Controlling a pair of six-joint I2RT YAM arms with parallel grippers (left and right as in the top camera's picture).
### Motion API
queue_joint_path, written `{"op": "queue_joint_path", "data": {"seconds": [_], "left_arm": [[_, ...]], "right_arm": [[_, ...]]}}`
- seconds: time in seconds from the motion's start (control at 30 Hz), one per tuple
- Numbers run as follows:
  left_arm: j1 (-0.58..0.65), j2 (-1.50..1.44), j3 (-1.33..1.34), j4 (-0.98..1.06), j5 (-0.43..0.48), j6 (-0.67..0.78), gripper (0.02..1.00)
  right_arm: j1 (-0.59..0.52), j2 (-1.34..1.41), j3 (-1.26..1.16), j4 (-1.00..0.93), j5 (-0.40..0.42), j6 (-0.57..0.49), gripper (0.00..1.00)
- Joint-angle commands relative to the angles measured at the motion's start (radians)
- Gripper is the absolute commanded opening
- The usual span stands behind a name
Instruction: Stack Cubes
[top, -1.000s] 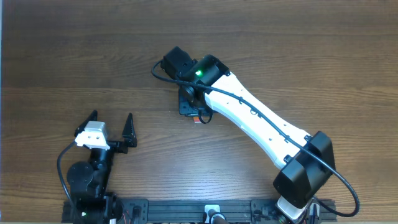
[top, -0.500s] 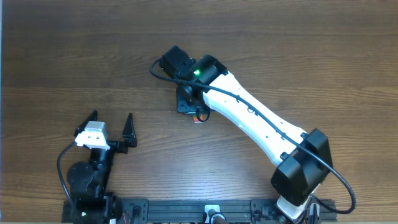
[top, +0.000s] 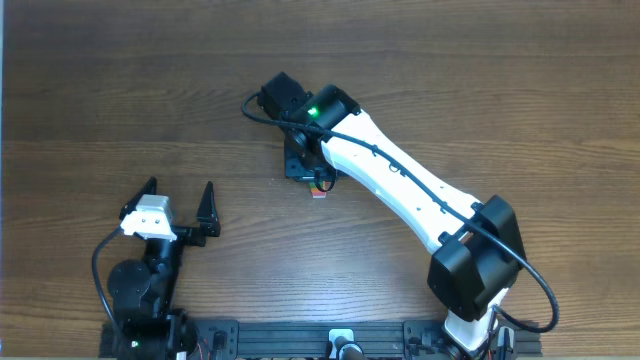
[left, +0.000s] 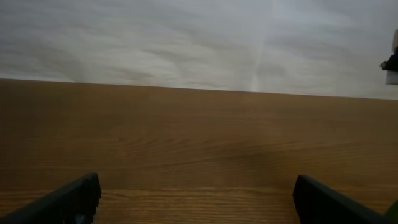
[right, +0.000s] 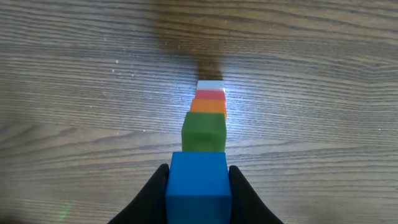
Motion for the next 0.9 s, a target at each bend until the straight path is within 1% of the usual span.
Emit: {"op": "queue_joint_path", "data": {"seconds": [0.03,0.9], "left_arm": [[0.005,-0.007,-0.008,0.000,-0.001,0.011,1.000],[0.005,-0.007,-0.008,0.000,-0.001,0.011,1.000]], "right_arm": [[-0.010,0.024,-0.005,0.005,-0.002,0.012,0.167],[-0.014,0.047,-0.005,0.019,0.003,0.008,0.169]]}}
